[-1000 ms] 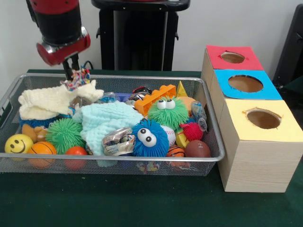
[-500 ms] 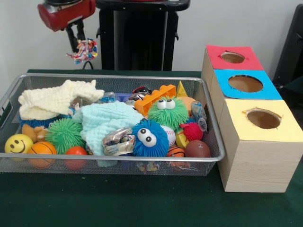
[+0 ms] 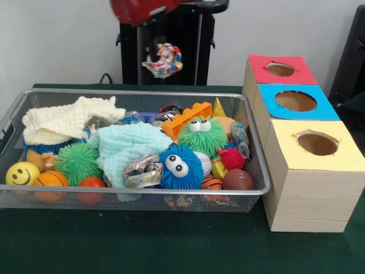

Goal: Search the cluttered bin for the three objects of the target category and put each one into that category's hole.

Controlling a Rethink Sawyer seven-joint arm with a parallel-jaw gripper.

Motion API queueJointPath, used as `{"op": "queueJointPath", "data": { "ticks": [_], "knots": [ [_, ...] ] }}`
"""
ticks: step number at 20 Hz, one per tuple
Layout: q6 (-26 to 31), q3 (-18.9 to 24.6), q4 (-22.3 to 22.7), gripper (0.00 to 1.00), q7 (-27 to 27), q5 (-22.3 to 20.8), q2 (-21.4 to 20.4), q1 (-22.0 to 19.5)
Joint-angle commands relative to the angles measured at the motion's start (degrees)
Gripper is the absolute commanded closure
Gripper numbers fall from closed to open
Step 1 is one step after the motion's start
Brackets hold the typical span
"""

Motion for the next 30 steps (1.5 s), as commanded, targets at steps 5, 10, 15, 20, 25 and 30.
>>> {"op": "queueJointPath", "data": {
  "ticks": [5, 10, 15, 20, 25, 30],
  "knots": [
    [-6.1, -2.1, 5.5, 1.00, 16.9, 9.8, -6.9, 8.7],
    [-9.3, -8.7, 2.5, 1.00, 21.9, 8.3, -5.3, 16.7],
    [-19.0, -14.5, 2.8, 1.00, 26.2, 7.6, -4.5, 20.9],
    [-20.2, -19.4, 1.1, 1.00, 26.6, 6.6, -2.3, 24.8],
    [-22.0, -21.6, 1.0, 1.00, 25.4, 6.4, -1.9, 26.1],
    [-23.4, -24.8, 0.2, 1.00, 25.6, 5.2, -0.7, 28.7]
  ]
}}
